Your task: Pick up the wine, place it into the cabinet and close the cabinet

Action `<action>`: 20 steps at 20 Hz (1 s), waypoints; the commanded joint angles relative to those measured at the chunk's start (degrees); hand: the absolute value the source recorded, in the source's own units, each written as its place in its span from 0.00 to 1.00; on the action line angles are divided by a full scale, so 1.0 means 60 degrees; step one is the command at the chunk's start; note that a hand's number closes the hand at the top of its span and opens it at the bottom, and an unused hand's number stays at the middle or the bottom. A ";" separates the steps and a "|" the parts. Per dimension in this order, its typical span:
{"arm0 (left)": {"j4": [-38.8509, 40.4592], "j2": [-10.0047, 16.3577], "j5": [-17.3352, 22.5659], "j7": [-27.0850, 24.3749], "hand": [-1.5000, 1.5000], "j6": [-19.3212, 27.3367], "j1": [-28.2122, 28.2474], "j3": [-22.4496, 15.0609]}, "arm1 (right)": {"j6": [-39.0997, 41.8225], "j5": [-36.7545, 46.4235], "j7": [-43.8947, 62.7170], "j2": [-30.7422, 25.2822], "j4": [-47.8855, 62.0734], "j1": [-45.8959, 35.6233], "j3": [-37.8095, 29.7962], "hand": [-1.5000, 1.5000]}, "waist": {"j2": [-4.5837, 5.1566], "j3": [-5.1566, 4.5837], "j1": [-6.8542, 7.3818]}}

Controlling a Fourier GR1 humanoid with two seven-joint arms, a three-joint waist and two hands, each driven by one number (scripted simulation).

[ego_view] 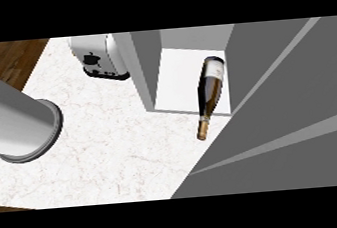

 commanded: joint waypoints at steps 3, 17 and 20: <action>0.0056 0.0029 -0.0044 0.0105 1.00 -0.0124 -0.0225 -0.0046 | -0.1430 0.0720 0.0302 0.1175 0.1762 -0.1900 -0.0557 1.00 | 0.0106 -0.0009 0.0317; -0.0086 -0.0030 -0.0027 0.0384 1.00 -0.0405 -0.0918 -0.0212 | -0.3975 0.1935 0.0212 0.1224 0.6665 -0.7324 -0.1943 1.00 | 0.0329 0.0045 0.1001; -0.0065 -0.0103 -0.0050 0.0391 1.00 -0.0475 -0.0983 -0.0285 | -0.4309 0.1899 0.0088 0.1225 0.7923 -0.8262 -0.2439 1.00 | 0.0369 0.0059 0.1016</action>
